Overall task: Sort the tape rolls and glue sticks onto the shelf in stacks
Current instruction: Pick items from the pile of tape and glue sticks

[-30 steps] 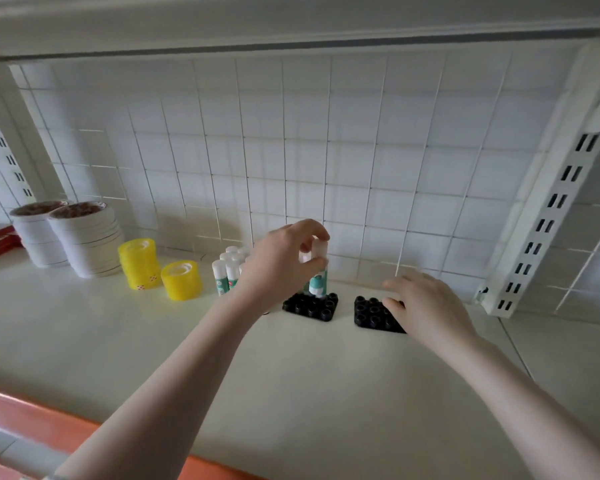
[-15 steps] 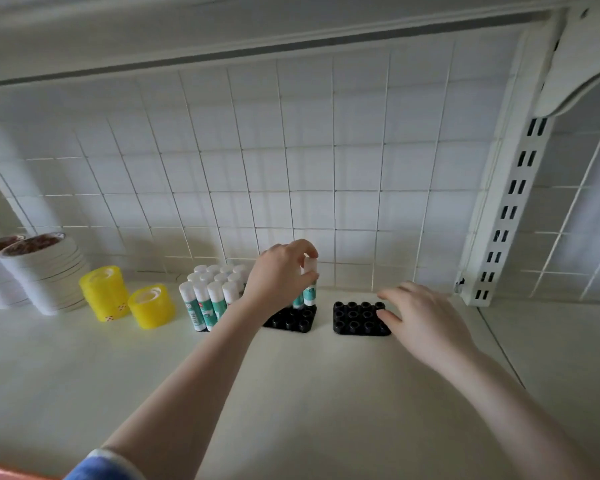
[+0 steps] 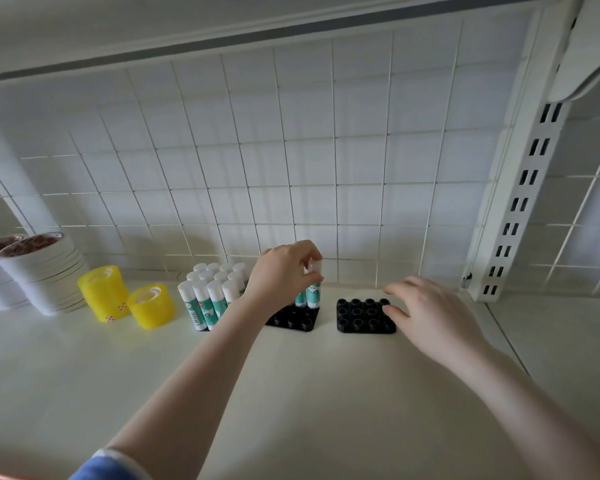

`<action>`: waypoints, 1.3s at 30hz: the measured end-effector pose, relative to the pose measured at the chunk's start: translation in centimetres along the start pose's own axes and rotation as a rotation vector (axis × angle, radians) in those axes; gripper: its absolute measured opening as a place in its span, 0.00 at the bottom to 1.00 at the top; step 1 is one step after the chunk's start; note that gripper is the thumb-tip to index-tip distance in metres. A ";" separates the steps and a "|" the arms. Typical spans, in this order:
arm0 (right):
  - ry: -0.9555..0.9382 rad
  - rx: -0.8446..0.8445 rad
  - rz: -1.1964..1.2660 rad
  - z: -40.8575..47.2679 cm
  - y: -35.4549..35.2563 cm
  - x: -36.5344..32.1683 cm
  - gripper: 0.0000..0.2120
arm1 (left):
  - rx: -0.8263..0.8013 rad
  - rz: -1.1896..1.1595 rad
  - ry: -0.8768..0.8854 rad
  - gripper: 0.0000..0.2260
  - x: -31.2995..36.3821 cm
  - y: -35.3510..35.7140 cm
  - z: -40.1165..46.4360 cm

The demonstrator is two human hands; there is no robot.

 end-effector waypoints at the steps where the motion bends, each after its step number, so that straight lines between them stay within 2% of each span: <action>1: 0.002 -0.001 0.002 -0.1 0.0 0.1 0.15 | -0.003 -0.004 -0.003 0.10 -0.1 0.0 0.0; 12: 0.008 -0.011 -0.008 -0.4 0.2 0.0 0.14 | 0.032 0.031 0.024 0.10 0.0 -0.4 -0.7; 17: 0.026 -0.001 -0.006 -0.9 -0.1 0.7 0.14 | 0.038 0.135 0.068 0.10 0.7 -0.5 -1.1; 22: 0.047 0.034 -0.056 -1.2 -1.8 2.7 0.14 | 0.039 0.191 0.059 0.17 0.8 -0.3 -1.8; 25: 0.073 0.040 -0.090 -2.1 -2.7 4.4 0.13 | 0.127 0.209 0.080 0.20 1.9 -0.8 -3.0; 30: 0.149 0.074 -0.103 -6.3 -4.3 8.2 0.14 | 0.250 0.176 0.124 0.19 5.2 -0.4 -6.1; 35: 0.232 0.121 -0.123 -12.5 -5.4 11.3 0.14 | 0.239 0.117 0.153 0.18 9.9 2.1 -9.4; 39: 0.273 0.256 -0.134 -17.8 -6.9 14.0 0.10 | 0.198 0.074 0.165 0.17 13.6 4.6 -11.8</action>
Point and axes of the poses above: each hand's wrist, its own z-axis towards the middle knuckle, its own y-axis out of the palm, x = y × z, the point moved 6 cm from there along z, towards the middle knuckle, and after that the axes turned 10 degrees about -z, right-handed, at the moved point
